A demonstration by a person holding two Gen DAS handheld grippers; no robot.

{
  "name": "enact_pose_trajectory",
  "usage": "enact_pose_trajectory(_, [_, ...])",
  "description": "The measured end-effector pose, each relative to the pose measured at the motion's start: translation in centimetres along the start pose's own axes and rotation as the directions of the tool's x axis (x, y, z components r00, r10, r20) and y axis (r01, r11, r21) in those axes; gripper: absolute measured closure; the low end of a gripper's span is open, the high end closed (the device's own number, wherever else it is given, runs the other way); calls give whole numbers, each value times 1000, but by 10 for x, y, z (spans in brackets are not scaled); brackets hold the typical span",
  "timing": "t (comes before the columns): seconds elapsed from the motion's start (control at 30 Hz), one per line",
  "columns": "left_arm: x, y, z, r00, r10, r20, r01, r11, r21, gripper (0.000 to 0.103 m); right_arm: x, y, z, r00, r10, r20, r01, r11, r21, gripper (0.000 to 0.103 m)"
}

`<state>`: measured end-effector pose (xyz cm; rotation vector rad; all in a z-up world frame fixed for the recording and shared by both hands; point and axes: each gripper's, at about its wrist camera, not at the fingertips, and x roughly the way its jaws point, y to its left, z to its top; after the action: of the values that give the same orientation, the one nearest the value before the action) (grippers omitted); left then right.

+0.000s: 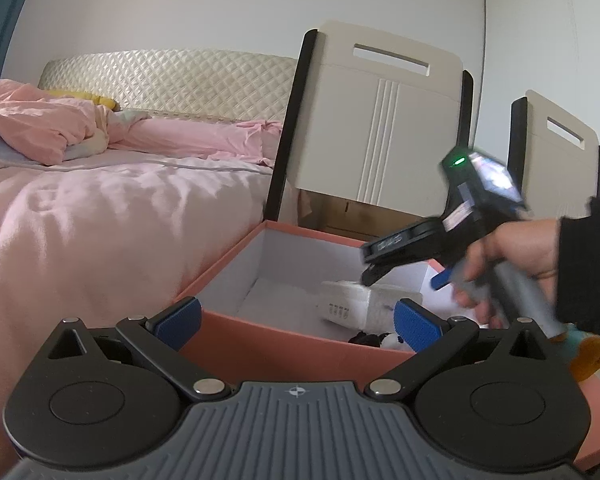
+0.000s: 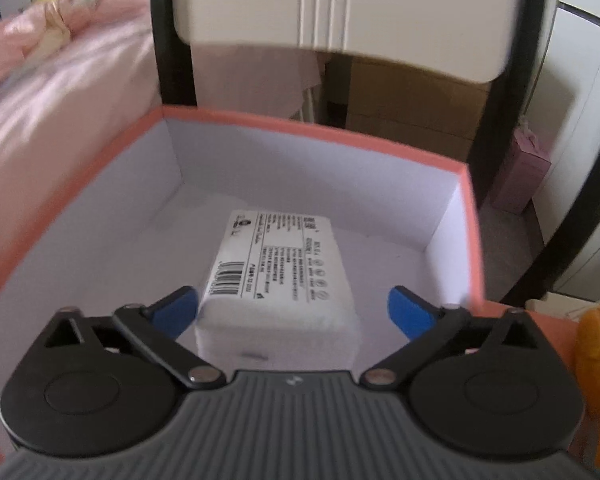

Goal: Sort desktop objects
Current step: 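Lift the white package with the right gripper and release it into the box, then withdraw the right gripper from the box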

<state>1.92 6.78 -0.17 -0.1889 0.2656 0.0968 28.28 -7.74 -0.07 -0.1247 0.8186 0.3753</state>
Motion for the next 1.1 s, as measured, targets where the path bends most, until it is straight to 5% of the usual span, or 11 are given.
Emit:
enact_pose_trajectory(0.27, [-5,-9,-3,1000,-11,6,11,1000,27,0,-97,-23,-38,984,-24,179,14,998,57,0])
enact_pose_trajectory(0.6, [-9,-26,-10,998,-55,14,54,994,99,0,-184,-36,-119,928,-121,352,84,989,119,0])
enact_pose_trajectory(0.87, [-7,-28,-16,999,-46,28,43,993,108,0,-194,-39,-181,872,-154,465,81,982,173,0])
enact_pose_trajectory(1.1, [1,-30,-23,999,-33,24,29,992,124,0,-189,-43,-225,870,-136,474,15,968,251,0])
